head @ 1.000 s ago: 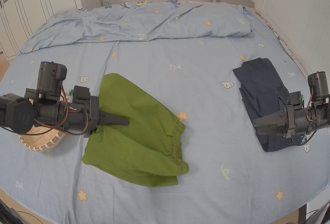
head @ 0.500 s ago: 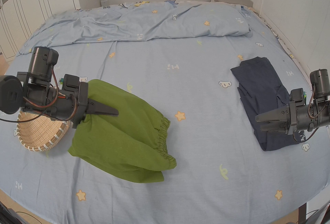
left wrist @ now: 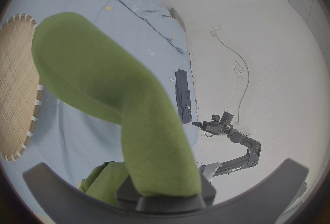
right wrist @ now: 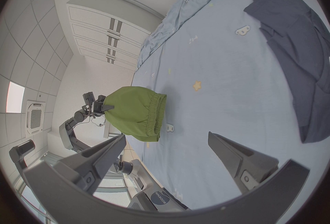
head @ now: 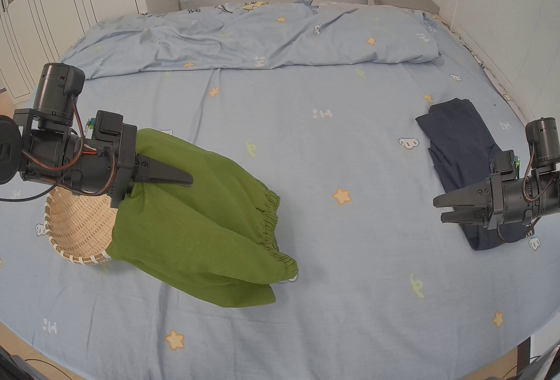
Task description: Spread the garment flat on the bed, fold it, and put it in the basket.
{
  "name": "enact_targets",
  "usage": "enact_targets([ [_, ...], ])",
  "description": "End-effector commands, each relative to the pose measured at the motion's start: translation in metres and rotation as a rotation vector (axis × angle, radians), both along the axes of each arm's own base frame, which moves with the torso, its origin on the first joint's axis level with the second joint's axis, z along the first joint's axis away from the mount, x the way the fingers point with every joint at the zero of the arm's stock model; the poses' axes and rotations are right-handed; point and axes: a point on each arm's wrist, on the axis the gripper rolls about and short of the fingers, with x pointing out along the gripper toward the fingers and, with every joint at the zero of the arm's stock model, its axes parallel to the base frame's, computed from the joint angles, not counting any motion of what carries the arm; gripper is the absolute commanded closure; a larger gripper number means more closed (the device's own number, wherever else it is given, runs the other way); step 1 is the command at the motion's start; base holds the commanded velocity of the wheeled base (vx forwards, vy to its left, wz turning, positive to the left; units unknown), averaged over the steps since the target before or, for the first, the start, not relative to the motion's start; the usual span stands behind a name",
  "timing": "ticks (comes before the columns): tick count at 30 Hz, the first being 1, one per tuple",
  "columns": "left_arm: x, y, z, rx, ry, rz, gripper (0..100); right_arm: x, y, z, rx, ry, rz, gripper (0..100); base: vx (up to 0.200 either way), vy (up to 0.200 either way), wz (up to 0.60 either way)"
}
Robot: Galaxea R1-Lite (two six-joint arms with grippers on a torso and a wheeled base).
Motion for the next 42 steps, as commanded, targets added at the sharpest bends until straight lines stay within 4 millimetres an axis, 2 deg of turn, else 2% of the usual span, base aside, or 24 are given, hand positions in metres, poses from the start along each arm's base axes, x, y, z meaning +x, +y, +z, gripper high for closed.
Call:
enact_targets([
  [1,-0.001,0.0,0.002,-0.002,-0.007,-0.002,100,0.0,0.001,0.0,0.0,-0.001,0.004,0,0.0,0.2,0.0],
  [8,-0.002,-0.001,0.003,0.007,-0.03,-0.013,100,-0.001,0.002,0.0,0.0,0.002,0.007,0,0.0,0.2,0.0],
  [12,-0.005,-0.003,0.008,0.004,-0.058,-0.024,100,-0.002,0.002,0.0,0.0,-0.001,0.008,0,0.0,0.0,0.0],
  [13,-0.009,-0.012,0.013,-0.001,-0.077,-0.062,100,-0.005,0.002,0.003,0.001,-0.012,0.008,0,0.0,0.0,0.0],
  [16,-0.009,-0.017,0.021,-0.008,-0.108,-0.079,100,-0.007,0.002,0.005,0.002,-0.023,0.008,0,0.0,0.0,0.0],
  [20,-0.006,-0.018,0.035,-0.018,-0.178,-0.088,100,-0.009,0.002,0.007,0.002,-0.03,0.012,0,0.0,0.0,0.0],
  [28,-0.002,-0.014,0.046,-0.036,-0.288,-0.062,100,-0.01,0.002,0.009,0.003,-0.038,0.013,0,0.0,0.0,0.0],
  [30,-0.003,-0.006,0.05,-0.035,-0.31,-0.035,100,-0.01,0.002,0.009,0.003,-0.038,0.012,0,0.0,0.0,0.0],
  [31,-0.008,0.005,0.056,-0.036,-0.334,-0.004,100,-0.01,0.002,0.009,0.003,-0.038,0.013,0,0.0,0.0,0.0],
  [36,-0.015,0.02,0.066,-0.033,-0.375,0.053,100,-0.011,0.002,0.008,0.003,-0.038,0.013,0,0.0,0.0,0.0],
  [37,-0.017,0.032,0.067,-0.027,-0.38,0.093,100,-0.011,0.002,0.008,0.003,-0.038,0.013,0,0.0,0.0,0.0],
  [42,-0.015,0.057,0.055,-0.008,-0.341,0.187,100,-0.011,0.003,0.007,0.001,-0.039,0.016,0,0.0,0.0,0.0],
])
